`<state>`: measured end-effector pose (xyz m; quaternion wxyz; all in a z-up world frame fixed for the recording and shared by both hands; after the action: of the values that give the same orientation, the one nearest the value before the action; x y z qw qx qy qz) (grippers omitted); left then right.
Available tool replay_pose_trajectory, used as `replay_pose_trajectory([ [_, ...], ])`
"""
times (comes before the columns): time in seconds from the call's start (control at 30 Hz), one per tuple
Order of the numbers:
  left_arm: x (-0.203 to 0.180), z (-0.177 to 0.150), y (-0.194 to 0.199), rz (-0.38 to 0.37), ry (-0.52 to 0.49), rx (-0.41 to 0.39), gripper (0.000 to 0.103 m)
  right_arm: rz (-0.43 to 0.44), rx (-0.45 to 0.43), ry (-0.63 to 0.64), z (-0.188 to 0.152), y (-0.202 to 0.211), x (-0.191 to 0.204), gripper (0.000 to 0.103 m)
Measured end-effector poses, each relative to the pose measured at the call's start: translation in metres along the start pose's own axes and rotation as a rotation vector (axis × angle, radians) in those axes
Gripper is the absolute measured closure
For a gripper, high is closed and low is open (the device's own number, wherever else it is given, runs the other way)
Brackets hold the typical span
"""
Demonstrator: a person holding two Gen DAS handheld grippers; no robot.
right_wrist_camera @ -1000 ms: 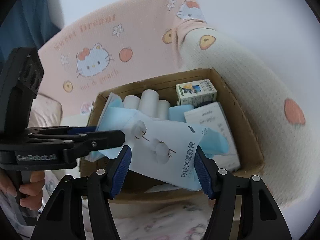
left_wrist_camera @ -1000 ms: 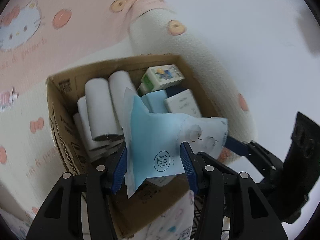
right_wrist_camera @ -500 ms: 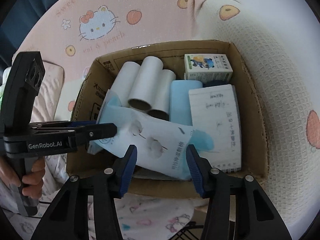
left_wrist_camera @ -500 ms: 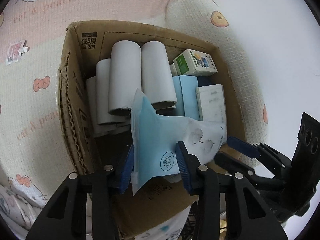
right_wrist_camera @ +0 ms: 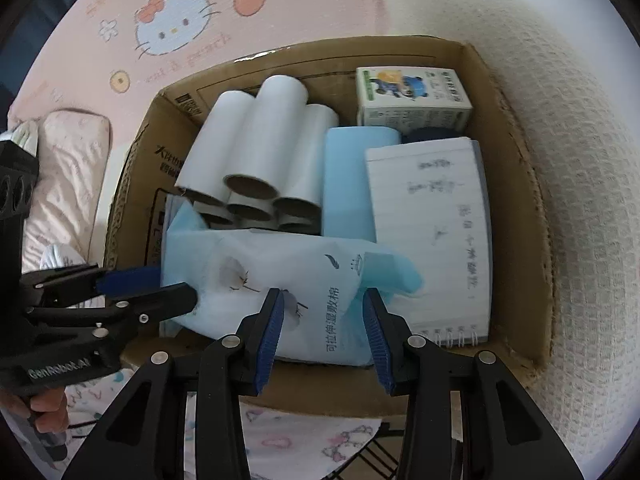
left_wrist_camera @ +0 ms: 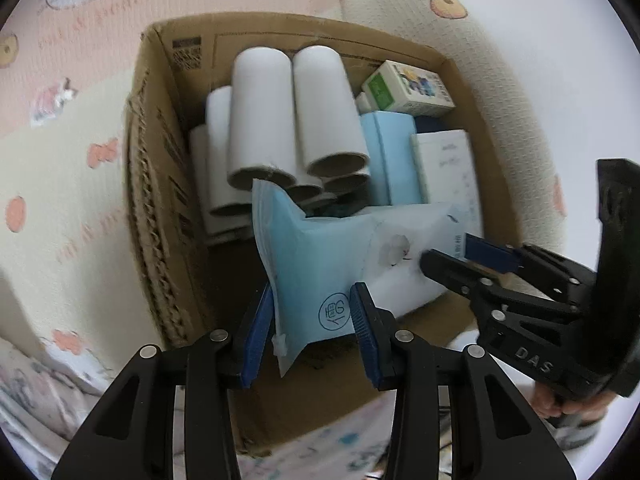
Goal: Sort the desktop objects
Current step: 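Lower the wipes pack into the box beside the white rolls with both grippers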
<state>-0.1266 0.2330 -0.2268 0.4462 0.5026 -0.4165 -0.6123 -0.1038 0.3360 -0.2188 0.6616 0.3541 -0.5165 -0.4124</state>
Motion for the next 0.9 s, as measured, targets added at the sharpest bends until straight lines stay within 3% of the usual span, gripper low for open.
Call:
replay_pose_trajectory([
  [0.17,0.008,0.006,0.007,0.041,-0.009,-0.028,0.059,0.022,0.030,-0.010,-0.003,-0.013,0.002,0.065],
  [0.3,0.008,0.016,0.011,0.029,-0.050,-0.054,0.058,0.042,0.036,-0.012,-0.004,-0.019,0.001,0.065],
  [0.37,-0.006,0.022,0.007,-0.046,-0.136,-0.055,0.054,0.052,0.035,-0.013,-0.004,-0.019,0.003,0.065],
  [0.4,-0.019,0.021,0.006,-0.089,-0.243,-0.042,0.052,0.057,0.037,-0.010,-0.004,-0.019,0.004,0.065],
  [0.47,-0.032,0.019,0.008,-0.087,-0.402,-0.084,0.050,0.075,0.042,-0.001,-0.004,-0.020,0.004,0.065],
  [0.5,-0.040,0.017,0.010,-0.062,-0.516,-0.146,0.047,0.088,0.044,-0.003,-0.004,-0.021,0.004,0.065],
  [0.57,-0.046,0.017,0.009,-0.020,-0.620,-0.209,0.045,0.123,0.048,-0.020,-0.004,-0.022,0.002,0.064],
  [0.63,-0.051,0.017,0.004,-0.028,-0.667,-0.209,0.045,0.158,0.059,-0.024,-0.005,-0.025,0.002,0.064],
  [0.9,-0.055,0.026,-0.019,-0.183,-0.564,-0.106,0.045,0.184,0.071,-0.059,-0.004,-0.020,-0.004,0.065],
])
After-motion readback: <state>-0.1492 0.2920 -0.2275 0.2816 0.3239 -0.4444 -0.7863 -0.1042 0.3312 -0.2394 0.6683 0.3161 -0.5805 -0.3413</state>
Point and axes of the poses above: each gripper's, at about its wrist camera, not at the fingertips, and y roughly against the way its jaws point, x to its left, z to its top, the point moved 8 cm from there along -y, roughly the way its jaws point, and after that the axes turned 7 degrees about z, right-handed, at the moved point
